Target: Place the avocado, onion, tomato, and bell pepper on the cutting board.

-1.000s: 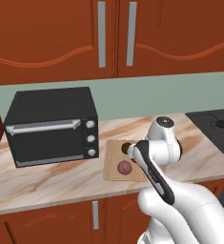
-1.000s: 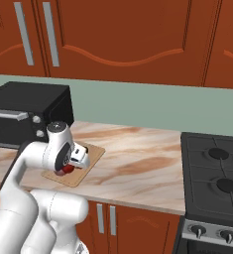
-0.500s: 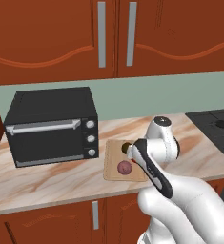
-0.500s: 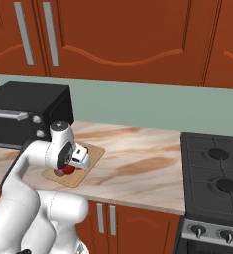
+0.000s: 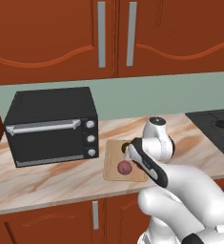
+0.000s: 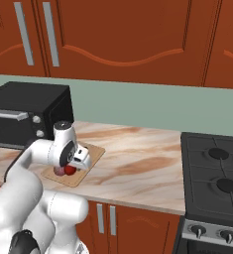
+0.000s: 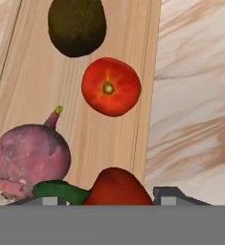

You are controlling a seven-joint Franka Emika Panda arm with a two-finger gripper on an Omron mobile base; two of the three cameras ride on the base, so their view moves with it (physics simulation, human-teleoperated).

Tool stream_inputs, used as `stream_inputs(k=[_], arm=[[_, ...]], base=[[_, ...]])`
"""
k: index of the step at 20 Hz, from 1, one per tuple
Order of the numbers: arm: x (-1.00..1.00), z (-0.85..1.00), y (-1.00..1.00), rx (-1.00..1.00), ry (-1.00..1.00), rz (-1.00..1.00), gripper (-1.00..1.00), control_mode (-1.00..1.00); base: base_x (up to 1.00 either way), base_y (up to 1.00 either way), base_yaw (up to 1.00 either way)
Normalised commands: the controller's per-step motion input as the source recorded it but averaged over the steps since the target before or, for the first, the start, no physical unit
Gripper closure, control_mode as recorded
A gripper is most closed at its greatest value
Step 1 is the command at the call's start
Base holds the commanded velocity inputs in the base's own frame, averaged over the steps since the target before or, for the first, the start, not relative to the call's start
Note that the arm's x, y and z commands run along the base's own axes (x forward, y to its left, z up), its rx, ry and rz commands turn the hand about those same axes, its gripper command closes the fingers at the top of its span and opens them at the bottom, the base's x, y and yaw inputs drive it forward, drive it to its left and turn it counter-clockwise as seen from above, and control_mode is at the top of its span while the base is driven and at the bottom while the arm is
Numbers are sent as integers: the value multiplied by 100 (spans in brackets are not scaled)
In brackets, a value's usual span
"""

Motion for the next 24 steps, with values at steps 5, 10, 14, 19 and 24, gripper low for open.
stream_inputs(k=[5, 10, 14, 19, 24], arm=[[0, -58, 0, 0, 0, 0, 100, -100], [0, -52, 0, 0, 0, 0, 100, -100], [0, -37, 1, 0, 0, 0, 100, -100], [0, -30, 4, 0, 0, 0, 100, -100], [2, -29, 2, 0, 0, 0, -100, -100]], base=[[0, 0, 0], [0, 0, 0], [0, 0, 0], [0, 0, 0], [0, 0, 0]])
